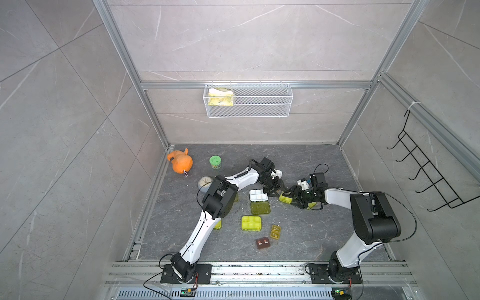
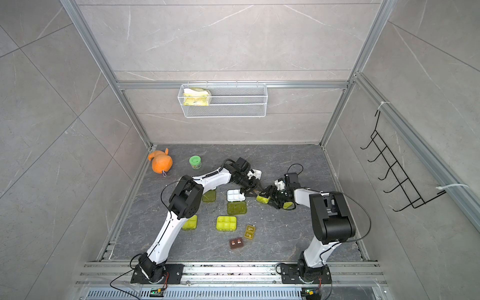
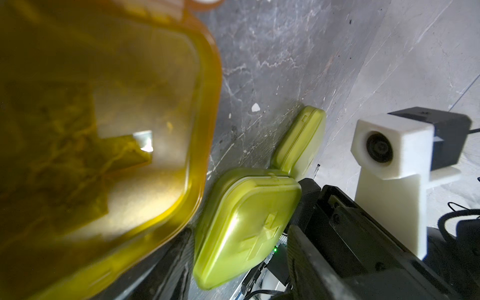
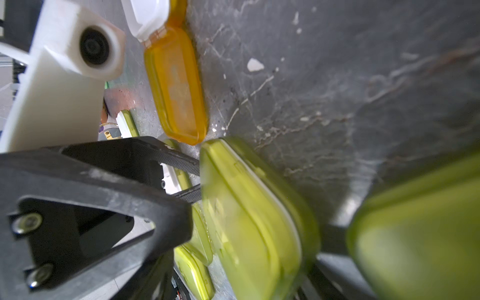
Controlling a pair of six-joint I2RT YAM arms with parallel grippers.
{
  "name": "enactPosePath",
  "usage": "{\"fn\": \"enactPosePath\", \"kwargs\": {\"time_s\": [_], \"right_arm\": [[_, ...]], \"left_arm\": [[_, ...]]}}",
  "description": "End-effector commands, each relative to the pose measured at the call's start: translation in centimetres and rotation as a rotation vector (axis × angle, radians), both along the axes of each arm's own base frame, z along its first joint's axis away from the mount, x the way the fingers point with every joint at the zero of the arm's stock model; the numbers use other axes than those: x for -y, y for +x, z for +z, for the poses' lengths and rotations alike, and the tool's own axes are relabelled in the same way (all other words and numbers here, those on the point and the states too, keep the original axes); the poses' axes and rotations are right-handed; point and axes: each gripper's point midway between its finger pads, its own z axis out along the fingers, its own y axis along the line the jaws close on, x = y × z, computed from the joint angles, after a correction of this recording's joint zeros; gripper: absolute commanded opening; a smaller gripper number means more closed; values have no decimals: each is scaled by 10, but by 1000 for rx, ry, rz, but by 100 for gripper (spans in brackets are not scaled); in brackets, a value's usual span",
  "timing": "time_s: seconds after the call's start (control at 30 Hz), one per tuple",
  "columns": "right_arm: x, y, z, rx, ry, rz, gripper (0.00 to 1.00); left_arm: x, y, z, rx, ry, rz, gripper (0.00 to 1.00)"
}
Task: Close pillboxes
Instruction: Close the lid on the pillbox.
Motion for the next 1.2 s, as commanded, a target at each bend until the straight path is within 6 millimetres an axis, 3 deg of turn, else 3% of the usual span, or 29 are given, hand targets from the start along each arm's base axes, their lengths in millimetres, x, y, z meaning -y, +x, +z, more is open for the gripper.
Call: {"fn": "enactPosePath", "kwargs": {"time_s": [0.0,0.17,0.47,0.8,0.93,1.0,1.07,1.17], "right_arm": [[6,-2,-18,-25,-34,-35,63],[6,-4,-19,-22,-36,-37,48],[5,-4,-14,-7,-30,-28,35],[5,-6,-9,2,-30,-17,33],[5,-9,-8,-4,-30,-9,35],[4,-12,-6,-9,-28,0,44],[6,-18,-4,-20,-43,10,57],[10,-25,5,-16,-81,27,63]], "left_arm": [[-1,-29,6,-52,26,-43,59],[-4,-32,5,-54,29,-40,59],[-6,-32,10,-49,29,-37,59],[-12,-27,19,-39,19,-24,60],[-16,-23,26,-30,12,-13,60],[-19,-21,26,-32,10,-9,61],[-21,-19,44,-6,-10,-6,61],[-28,-18,51,6,-14,-2,61]]}}
